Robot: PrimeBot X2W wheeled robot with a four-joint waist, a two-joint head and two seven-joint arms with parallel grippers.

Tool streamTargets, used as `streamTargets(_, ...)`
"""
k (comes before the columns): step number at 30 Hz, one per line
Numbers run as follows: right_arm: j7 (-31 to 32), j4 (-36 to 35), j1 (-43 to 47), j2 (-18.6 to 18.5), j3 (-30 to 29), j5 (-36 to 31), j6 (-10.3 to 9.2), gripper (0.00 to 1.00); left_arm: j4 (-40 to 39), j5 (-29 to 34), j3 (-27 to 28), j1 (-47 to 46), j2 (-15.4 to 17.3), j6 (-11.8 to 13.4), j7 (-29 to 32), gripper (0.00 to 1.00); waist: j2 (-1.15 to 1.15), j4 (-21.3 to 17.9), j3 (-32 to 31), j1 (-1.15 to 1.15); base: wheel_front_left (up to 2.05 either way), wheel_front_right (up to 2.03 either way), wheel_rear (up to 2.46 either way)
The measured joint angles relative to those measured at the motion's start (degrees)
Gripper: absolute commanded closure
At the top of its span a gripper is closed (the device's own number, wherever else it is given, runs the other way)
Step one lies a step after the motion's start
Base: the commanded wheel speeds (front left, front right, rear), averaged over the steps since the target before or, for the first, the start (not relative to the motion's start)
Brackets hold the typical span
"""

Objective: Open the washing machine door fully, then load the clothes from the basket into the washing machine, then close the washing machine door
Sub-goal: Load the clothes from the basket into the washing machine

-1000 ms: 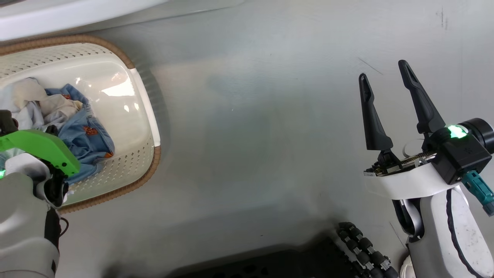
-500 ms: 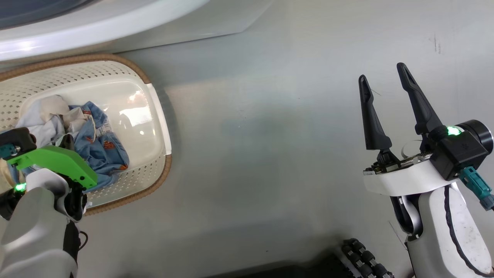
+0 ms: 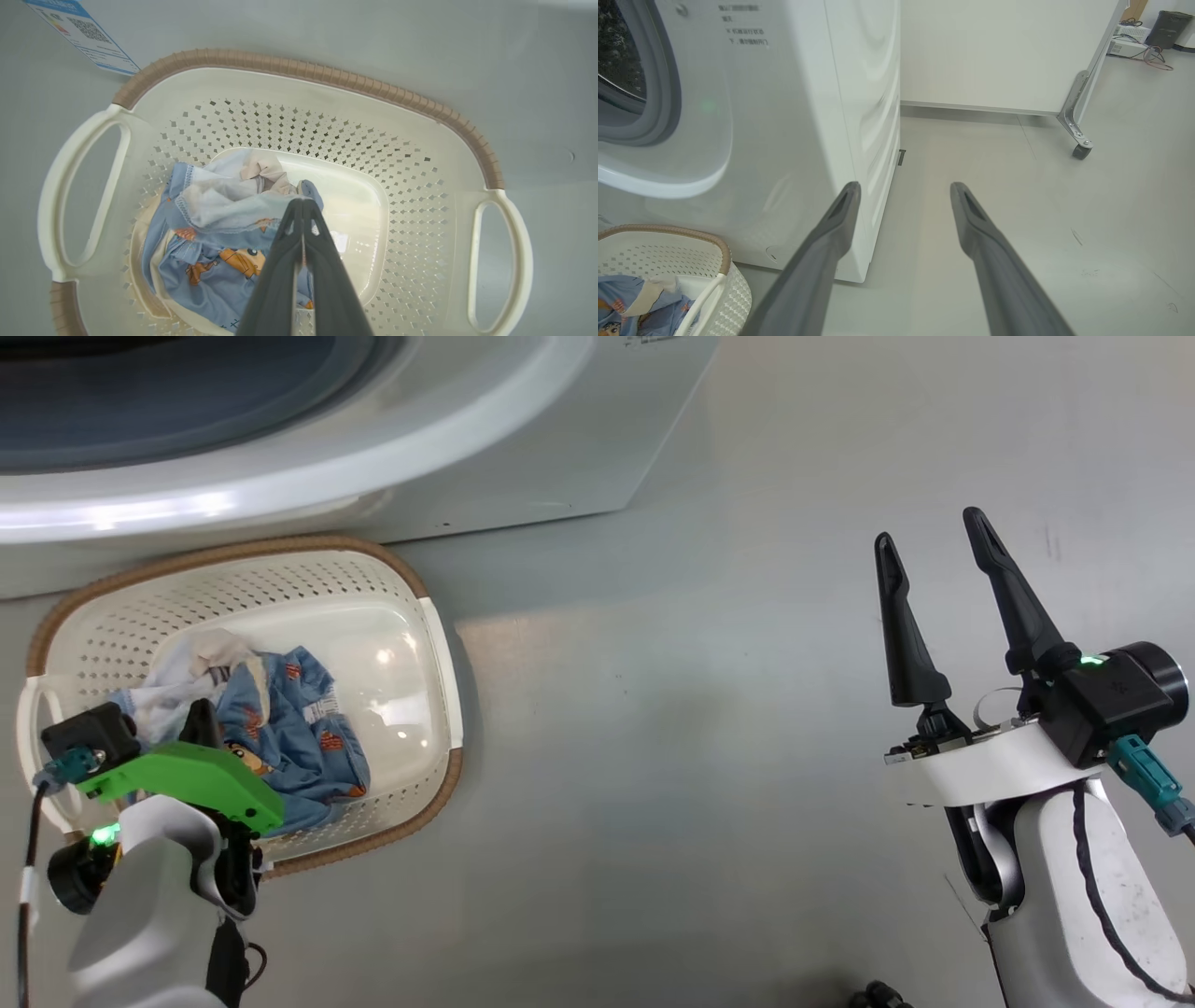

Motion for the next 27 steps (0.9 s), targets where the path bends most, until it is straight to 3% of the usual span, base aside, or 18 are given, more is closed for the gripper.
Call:
streamTargets(15,0.00,2.34,3.46,-0.16,-0.78,0.53,0.00,0.00,-7.21,-3.31,-2.69,6.23,-1.62,0.00,-2.60,1.00,0.00,3.72,-11.15,0.00,0.00,0.00,0.00)
streamTargets(27,0.00,4.46,8.27,-0.60,1.42,1.83,0.00,0.00,-12.76,-2.63,-3.39,15.22,-0.75,0.00,-3.33,1.00,0.00,5.83,-21.21,0.00,0.00,0.00,0.00)
